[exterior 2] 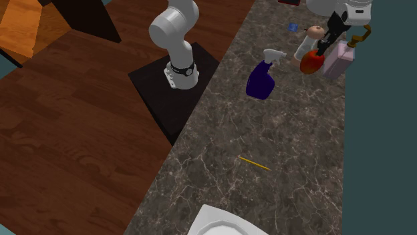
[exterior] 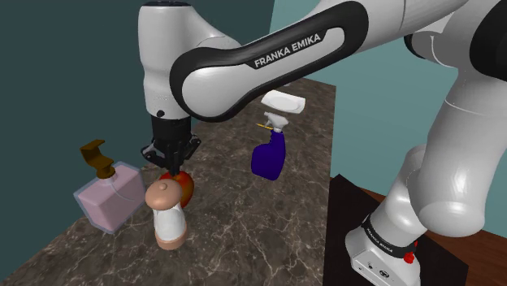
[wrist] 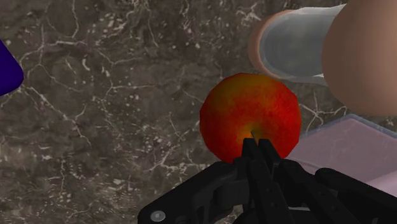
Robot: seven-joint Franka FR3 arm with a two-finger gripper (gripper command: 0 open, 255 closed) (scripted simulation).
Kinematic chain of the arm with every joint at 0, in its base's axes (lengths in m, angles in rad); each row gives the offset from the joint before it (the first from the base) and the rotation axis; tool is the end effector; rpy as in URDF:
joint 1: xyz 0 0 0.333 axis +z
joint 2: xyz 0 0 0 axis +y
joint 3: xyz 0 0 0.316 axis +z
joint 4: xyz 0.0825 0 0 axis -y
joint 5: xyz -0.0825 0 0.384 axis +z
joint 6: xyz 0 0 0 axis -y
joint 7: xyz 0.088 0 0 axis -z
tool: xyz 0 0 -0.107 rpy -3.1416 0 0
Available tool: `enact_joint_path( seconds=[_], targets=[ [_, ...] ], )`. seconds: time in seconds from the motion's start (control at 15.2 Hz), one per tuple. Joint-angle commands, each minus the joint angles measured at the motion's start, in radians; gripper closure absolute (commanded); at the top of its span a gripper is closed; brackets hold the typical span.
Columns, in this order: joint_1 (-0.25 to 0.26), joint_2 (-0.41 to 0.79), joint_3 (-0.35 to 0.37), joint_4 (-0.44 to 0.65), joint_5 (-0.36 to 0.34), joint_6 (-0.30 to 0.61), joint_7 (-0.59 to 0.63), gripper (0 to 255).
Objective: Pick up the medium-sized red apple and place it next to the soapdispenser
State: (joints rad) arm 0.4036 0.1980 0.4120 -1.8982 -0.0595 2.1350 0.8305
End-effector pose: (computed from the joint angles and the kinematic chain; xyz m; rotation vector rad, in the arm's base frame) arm 0.4260 0.4333 0.4113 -3.0815 -0.0095 -0.0279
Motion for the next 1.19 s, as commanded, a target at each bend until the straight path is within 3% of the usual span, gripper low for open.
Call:
enact_joint_path(
  seconds=[0.0,0.13,0.2,0.53,0.79,1.12],
  targets=[
    [0.0,0.0,0.0,0.0,0.0,0.001,0.0,255],
    [0.0,0.0,0.0,0.0,0.0,0.001,0.0,255],
    [0.0,0.0,0.0,0.0,0.0,0.001,0.0,0],
    [0.0,0.0,0.0,0.0,0.0,0.001,0.0,0],
    [-0.008,-0.049,0.004,0.069,0.025,-0.114,-0.016,0],
    [-0.007,-0.049,0.004,0.069,0.025,-0.114,-0.016,0]
  ],
)
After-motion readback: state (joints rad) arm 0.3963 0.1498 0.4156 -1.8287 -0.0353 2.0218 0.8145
